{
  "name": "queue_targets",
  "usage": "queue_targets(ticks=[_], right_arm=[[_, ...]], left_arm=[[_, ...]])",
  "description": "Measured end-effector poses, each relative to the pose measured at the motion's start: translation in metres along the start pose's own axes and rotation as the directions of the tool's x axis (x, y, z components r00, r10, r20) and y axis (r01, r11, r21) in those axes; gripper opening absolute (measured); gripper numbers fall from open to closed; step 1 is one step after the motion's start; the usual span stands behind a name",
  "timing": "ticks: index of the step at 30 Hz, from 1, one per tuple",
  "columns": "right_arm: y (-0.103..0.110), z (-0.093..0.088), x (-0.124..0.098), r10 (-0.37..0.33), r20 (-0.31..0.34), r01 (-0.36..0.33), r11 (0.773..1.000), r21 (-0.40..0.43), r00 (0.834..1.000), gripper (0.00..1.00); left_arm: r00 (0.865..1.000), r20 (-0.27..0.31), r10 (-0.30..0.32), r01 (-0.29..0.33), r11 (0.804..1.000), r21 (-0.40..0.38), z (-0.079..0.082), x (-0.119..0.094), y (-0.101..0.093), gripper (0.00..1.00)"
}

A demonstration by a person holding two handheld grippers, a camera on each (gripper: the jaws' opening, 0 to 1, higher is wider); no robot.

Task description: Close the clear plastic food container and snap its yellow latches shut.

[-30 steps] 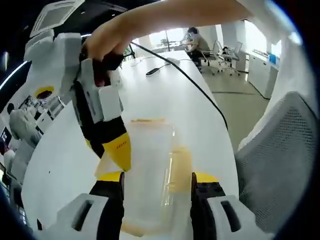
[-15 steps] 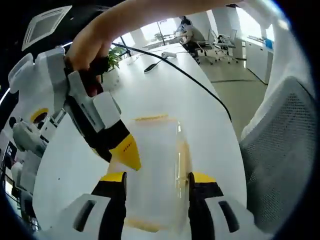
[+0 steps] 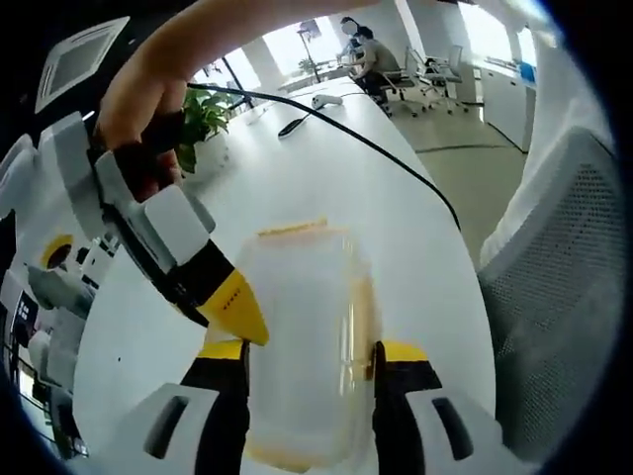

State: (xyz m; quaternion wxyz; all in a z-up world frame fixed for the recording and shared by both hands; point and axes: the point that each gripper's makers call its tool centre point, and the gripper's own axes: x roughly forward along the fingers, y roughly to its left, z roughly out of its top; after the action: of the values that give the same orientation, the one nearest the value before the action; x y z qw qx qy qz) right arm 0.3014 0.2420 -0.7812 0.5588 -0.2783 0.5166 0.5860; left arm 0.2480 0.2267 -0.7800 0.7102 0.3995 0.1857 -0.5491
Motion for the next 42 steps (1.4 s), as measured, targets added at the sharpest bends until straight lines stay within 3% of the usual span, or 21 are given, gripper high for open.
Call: queue_targets(ticks=[14,20,24,25,26,37,42], right_arm=[[0.002,-0.005,0.0,0.003,-0.025,-0.004,1.0,-0.003,1.0,0.32],[0.003,-0.005,0.0,0.006,-0.027,-0.006,1.0,-0.003,1.0,0.32],[0.004,-0.005,0.001,0.024,-0.046,-0.024,1.0,-0.006,0.999,0.3],[0.011,-0.007,0.001,0.072,-0.063,-0.072,0.997,-0.001,0.995,0.29],[0.007,0.003,-0.004,0.048,-0.049,-0.049,0.998,-0.025,0.998,0.29],[0.003,-0.003,-0.01,0.049,-0.043,-0.05,0.998,-0.029,0.998,0.31],[0.004,-0.004,-0.011,0.005,-0.046,-0.009,0.996,-0.084,0.999,0.31]], left_arm=[[0.999,-0.011,0.053,-0.053,0.998,-0.022,-0.002,0.002,-0.001,0.38],[0.999,-0.006,0.044,-0.044,0.999,-0.009,0.0,0.001,0.003,0.38],[0.999,-0.003,0.047,-0.047,0.999,-0.003,0.0,0.001,0.003,0.39],[0.999,-0.007,0.043,-0.043,0.999,-0.008,-0.001,0.0,0.002,0.39],[0.999,-0.007,0.042,-0.042,0.999,0.002,-0.001,0.001,0.002,0.39],[0.999,-0.008,0.044,-0.044,0.999,0.01,-0.001,0.001,0.001,0.39],[0.999,-0.009,0.045,-0.045,0.999,0.016,0.0,0.001,0.002,0.41]])
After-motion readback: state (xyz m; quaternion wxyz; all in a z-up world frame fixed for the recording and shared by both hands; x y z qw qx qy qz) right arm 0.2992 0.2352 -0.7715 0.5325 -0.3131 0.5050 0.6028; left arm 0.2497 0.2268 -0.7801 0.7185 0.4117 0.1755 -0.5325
